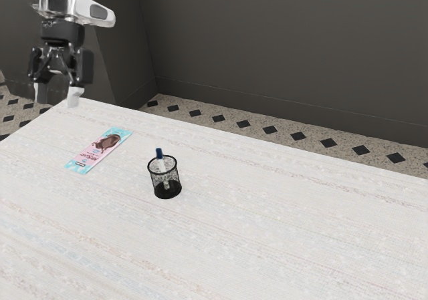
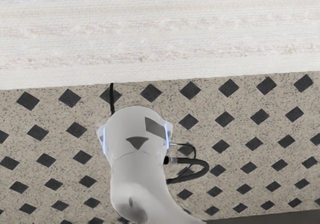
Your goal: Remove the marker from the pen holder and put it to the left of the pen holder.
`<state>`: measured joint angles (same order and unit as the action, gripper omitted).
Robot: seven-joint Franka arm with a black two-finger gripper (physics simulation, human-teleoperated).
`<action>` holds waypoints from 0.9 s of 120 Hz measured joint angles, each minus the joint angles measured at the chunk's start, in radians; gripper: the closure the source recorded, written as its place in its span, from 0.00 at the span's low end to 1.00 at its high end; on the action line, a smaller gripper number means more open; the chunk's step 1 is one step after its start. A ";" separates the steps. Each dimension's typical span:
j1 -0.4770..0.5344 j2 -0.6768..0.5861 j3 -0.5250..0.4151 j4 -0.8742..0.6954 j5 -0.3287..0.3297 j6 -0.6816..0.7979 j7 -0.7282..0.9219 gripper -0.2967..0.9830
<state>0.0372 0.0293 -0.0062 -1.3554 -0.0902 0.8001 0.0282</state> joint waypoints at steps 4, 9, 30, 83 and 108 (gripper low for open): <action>0.019 0.001 -0.007 -0.021 -0.007 0.085 0.004 0.23; 0.044 0.008 -0.012 -0.034 -0.014 0.176 0.008 0.23; 0.123 0.281 -0.006 -0.045 -0.018 0.500 0.017 0.23; 0.117 0.659 -0.006 0.130 -0.020 0.942 0.026 0.23; 0.127 0.679 -0.005 0.122 -0.027 0.984 0.028 0.30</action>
<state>0.1646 0.7084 -0.0109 -1.2338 -0.1175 1.7843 0.0562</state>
